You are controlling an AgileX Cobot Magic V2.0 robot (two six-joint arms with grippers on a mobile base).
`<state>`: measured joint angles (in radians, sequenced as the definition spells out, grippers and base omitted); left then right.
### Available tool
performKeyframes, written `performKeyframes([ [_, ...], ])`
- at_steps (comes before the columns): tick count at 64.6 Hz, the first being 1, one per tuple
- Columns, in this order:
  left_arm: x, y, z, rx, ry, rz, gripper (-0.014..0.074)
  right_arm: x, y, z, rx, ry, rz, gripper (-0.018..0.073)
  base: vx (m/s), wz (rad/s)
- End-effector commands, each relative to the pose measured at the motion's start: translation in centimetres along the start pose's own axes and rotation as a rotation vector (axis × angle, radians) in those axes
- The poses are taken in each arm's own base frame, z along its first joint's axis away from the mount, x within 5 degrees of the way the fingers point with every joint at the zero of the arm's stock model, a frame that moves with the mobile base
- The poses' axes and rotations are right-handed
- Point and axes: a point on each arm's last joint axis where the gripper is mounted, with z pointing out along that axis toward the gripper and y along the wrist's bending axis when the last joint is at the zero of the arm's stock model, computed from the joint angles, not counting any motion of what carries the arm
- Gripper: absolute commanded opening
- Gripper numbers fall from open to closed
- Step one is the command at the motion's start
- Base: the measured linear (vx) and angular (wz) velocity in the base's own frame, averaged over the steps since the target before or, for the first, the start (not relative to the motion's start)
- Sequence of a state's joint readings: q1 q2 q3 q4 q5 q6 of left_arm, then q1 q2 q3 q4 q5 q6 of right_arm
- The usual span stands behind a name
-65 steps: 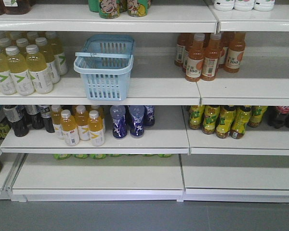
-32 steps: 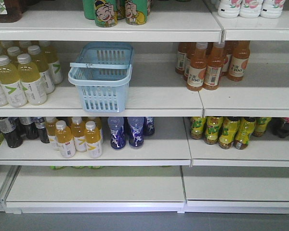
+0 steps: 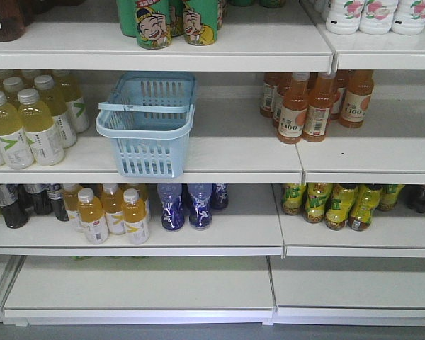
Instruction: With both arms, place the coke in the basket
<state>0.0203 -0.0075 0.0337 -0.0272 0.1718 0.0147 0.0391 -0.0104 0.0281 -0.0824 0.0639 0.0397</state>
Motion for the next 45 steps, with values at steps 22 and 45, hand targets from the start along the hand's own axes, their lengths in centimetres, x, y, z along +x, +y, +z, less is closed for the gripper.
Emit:
performKeyframes([
  [22,-0.81,0.01,-0.18,-0.001,-0.095,-0.007,-0.0006,-0.37,0.00,-0.12,0.005,-0.078,-0.012,-0.0009,0.02,0.00],
  [45,-0.81,0.01,-0.18,-0.001,-0.095,-0.007,-0.0006,-0.37,0.00,-0.12,0.005,-0.078,-0.012,-0.0009,0.02,0.00],
])
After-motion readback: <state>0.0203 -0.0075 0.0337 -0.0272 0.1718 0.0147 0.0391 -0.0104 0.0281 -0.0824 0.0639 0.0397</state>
